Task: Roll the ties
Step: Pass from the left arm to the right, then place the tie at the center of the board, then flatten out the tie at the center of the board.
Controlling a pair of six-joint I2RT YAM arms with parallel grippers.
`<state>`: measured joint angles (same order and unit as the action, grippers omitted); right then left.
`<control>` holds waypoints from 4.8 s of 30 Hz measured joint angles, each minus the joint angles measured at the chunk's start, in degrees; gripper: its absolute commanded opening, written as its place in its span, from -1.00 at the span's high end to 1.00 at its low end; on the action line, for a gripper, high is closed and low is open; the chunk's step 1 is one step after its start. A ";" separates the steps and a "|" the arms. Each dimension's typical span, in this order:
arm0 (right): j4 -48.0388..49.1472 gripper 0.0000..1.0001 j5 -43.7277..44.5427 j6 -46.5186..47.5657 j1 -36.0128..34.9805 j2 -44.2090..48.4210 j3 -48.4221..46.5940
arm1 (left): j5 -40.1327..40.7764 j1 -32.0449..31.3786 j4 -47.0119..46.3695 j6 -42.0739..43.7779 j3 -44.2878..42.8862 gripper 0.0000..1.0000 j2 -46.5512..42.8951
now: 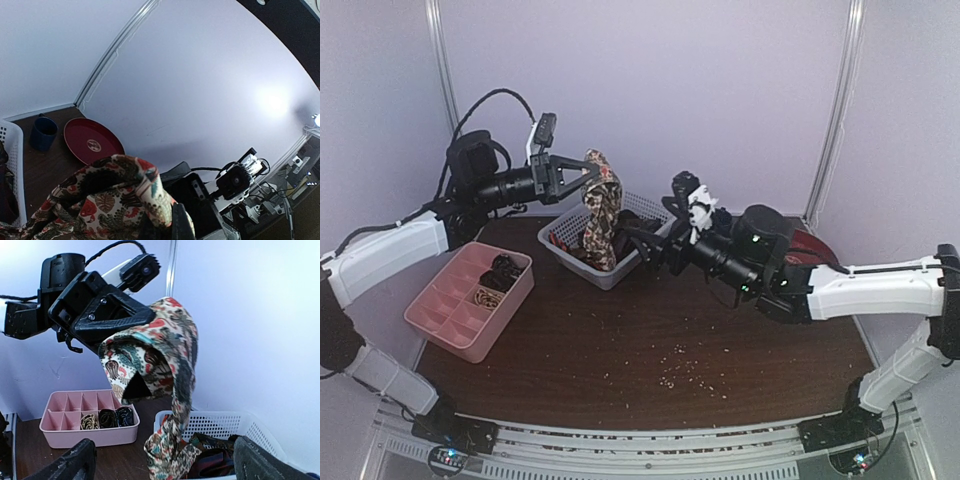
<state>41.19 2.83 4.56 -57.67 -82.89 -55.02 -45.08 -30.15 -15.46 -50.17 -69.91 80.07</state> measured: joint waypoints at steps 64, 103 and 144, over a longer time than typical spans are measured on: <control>-36.68 1.00 26.27 -42.80 9.90 7.78 7.98 | 31.69 -7.43 27.91 15.19 29.83 0.04 -19.43; -60.50 -0.24 44.17 -67.06 16.09 33.03 26.25 | 30.21 -8.85 10.25 10.95 33.35 0.29 2.67; -53.81 0.37 32.54 -56.33 41.20 17.44 28.11 | 32.22 -11.58 5.38 12.66 35.89 0.62 11.61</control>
<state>-12.62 35.38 -51.77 -16.47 -65.45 -26.92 -12.86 -41.74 -10.09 -37.52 -34.02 91.68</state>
